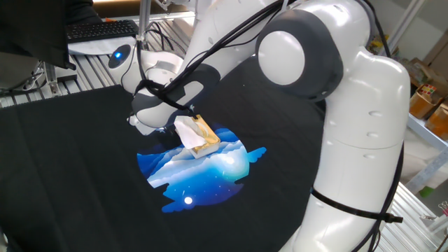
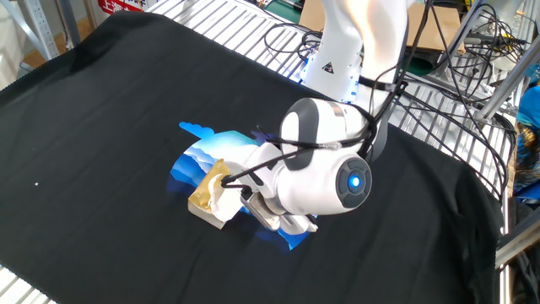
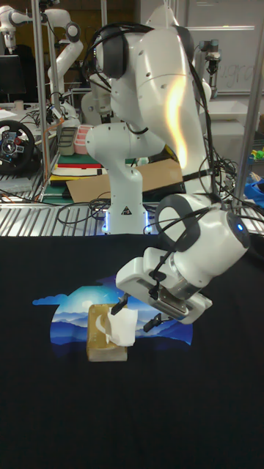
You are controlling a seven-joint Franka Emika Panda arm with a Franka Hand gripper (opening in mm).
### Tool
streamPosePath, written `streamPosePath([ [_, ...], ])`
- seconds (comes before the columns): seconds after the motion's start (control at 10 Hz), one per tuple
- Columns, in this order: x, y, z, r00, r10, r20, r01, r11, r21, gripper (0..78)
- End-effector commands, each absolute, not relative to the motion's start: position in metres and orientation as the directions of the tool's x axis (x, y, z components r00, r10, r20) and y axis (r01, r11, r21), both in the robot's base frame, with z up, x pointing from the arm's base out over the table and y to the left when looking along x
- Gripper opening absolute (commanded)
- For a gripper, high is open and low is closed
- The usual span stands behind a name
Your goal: Pull out a napkin
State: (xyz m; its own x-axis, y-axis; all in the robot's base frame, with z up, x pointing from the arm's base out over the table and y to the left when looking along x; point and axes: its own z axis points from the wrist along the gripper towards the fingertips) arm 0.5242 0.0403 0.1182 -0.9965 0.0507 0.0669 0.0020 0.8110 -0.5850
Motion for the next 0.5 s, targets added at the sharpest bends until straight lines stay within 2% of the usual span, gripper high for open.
streamPosePath([
  [0.1,0.5268,0.0418,0.1146,-0.997,0.055,0.05,0.014,0.803,-0.595,77.5],
  [0.5,0.5279,0.0418,0.1151,-0.997,0.066,0.045,0.023,0.773,-0.634,77.5],
])
